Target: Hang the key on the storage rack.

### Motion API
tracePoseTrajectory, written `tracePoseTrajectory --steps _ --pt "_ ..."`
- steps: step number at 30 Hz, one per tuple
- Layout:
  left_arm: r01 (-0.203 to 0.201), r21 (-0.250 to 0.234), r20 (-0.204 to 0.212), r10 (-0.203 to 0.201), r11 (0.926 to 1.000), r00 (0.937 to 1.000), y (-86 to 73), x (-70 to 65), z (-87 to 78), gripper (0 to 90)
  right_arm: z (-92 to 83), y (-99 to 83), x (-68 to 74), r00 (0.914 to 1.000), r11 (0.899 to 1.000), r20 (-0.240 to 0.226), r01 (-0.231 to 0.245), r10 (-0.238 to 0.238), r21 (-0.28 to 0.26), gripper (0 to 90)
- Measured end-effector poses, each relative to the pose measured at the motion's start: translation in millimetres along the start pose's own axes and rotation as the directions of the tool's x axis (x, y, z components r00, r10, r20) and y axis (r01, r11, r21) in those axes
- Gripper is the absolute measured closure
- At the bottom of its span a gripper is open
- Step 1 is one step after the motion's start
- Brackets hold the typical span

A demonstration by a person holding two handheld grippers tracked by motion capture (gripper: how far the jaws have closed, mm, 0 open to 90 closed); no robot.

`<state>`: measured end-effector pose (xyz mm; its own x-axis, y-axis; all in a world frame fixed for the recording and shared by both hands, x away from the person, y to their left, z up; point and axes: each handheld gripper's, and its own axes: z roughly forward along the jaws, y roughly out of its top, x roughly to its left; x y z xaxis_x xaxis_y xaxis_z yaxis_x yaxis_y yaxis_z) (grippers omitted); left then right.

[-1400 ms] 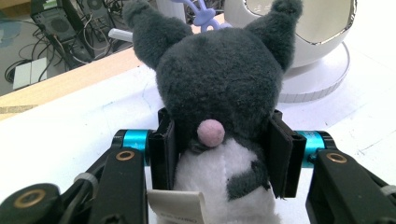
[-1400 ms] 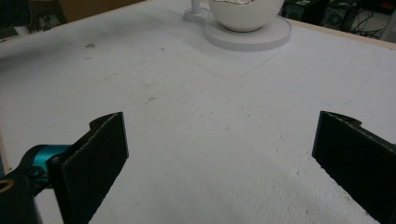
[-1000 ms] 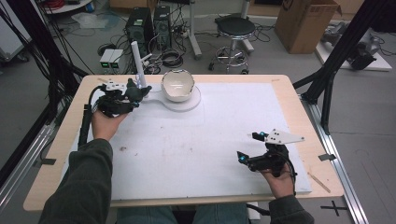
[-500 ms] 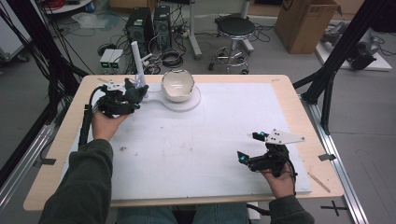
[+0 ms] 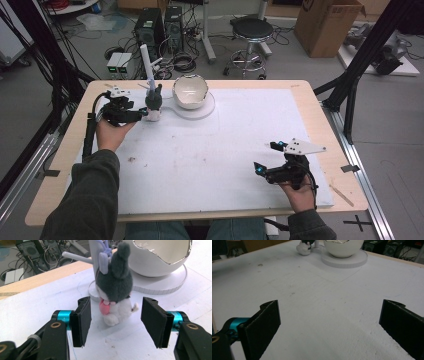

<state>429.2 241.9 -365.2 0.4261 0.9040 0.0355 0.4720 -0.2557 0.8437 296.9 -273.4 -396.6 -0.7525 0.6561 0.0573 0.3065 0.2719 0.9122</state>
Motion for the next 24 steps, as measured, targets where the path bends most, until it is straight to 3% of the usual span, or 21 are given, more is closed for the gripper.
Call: tracePoseTrajectory --steps 24 --pt "0.007 -0.075 0.064 -0.002 0.9971 0.9980 -3.9 -8.1 -15.2 39.0 -1.3 -3.2 -7.7 0.9994 1.000 0.026 -0.022 0.022 -0.002 2.8"
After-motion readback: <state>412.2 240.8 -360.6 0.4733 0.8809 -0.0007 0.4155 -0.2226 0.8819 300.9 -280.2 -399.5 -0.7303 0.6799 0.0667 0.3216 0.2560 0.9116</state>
